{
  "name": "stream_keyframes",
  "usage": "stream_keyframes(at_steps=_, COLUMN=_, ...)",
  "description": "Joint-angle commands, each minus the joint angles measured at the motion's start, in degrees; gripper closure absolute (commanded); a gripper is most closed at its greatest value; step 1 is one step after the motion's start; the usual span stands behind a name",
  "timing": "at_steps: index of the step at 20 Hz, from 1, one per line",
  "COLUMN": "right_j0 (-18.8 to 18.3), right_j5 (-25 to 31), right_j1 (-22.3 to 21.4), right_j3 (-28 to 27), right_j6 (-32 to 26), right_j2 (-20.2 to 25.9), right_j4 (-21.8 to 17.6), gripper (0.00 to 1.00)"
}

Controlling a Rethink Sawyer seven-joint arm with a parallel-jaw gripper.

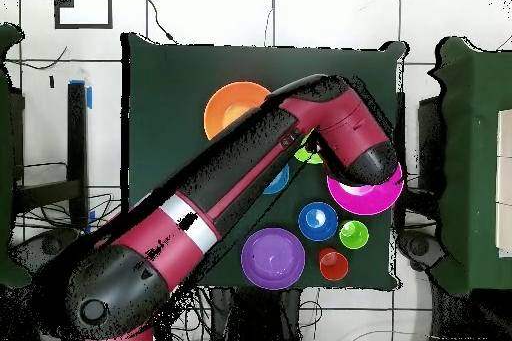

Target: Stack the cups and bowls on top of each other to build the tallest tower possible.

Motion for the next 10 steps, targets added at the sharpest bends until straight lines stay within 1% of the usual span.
stream_keyframes(at_steps=1, right_j0=-0.7, right_j5=4.9, right_j1=3.7, right_j3=-0.3, right_j6=4.8, right_j2=11.2, right_j4=5.3, gripper=0.0)
stream_keyframes(at_steps=10, right_j0=-1.9, right_j5=5.5, right_j1=6.1, right_j3=-1.7, right_j6=2.8, right_j2=11.4, right_j4=8.0, gripper=0.0)
